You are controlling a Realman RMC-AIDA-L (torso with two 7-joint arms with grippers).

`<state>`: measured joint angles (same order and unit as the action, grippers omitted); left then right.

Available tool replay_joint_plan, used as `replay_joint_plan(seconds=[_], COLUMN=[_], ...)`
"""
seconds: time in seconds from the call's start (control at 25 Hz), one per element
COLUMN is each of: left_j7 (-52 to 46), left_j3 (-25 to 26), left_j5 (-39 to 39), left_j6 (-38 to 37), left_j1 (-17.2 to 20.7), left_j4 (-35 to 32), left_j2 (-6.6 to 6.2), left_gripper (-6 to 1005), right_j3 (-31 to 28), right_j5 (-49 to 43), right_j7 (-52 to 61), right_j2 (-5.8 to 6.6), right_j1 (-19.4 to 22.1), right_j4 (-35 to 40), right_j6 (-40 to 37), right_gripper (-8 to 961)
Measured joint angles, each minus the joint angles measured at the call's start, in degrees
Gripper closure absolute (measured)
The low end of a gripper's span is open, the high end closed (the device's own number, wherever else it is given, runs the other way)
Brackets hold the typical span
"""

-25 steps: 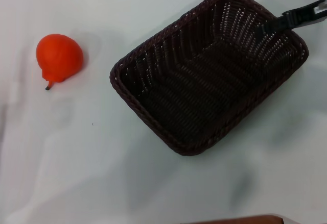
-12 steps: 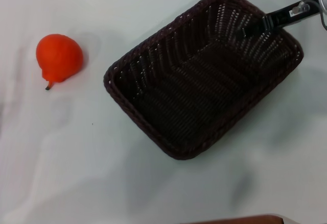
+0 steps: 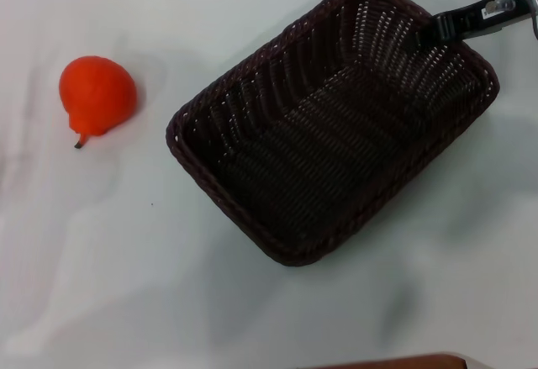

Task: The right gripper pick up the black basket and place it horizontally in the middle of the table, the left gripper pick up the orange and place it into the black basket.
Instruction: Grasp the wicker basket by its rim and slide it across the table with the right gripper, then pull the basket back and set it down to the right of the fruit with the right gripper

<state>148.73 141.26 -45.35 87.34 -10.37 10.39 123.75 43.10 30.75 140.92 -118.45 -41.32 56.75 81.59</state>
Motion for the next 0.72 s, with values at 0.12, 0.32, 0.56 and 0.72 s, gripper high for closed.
replay_joint_plan(seconds=[0.12,0.32,0.56,0.72], left_j7=[-0.06,-0.79,-0.9,-0.9], left_j3=[0.17,0.19,0.15,0.15], left_j5=[0.0,0.0,0.0,-0.05], left_j6=[-0.32,-0.66,-2.22,-3.84], left_j1=[-0.35,-0.7,-1.5,-1.74], left_j4=[0.92,2.74,3.76,4.9], left_j2=[-0.06,-0.05,-0.16,-0.19], left_gripper=[159,159,159,159], right_j3=[-0.11,-1.77,-5.72,-5.82], right_j5=[0.03,0.81,8.31,16.28], right_j7=[0.75,3.73,8.58,10.65], right_j2=[0.2,0.01,-0.99,-1.2], right_j1=[0.06,0.21,3.83,8.34], right_j4=[-0.12,-0.15,0.08,-0.17], right_j6=[-0.03,0.23,0.01,-2.32], right_gripper=[669,743,759,759])
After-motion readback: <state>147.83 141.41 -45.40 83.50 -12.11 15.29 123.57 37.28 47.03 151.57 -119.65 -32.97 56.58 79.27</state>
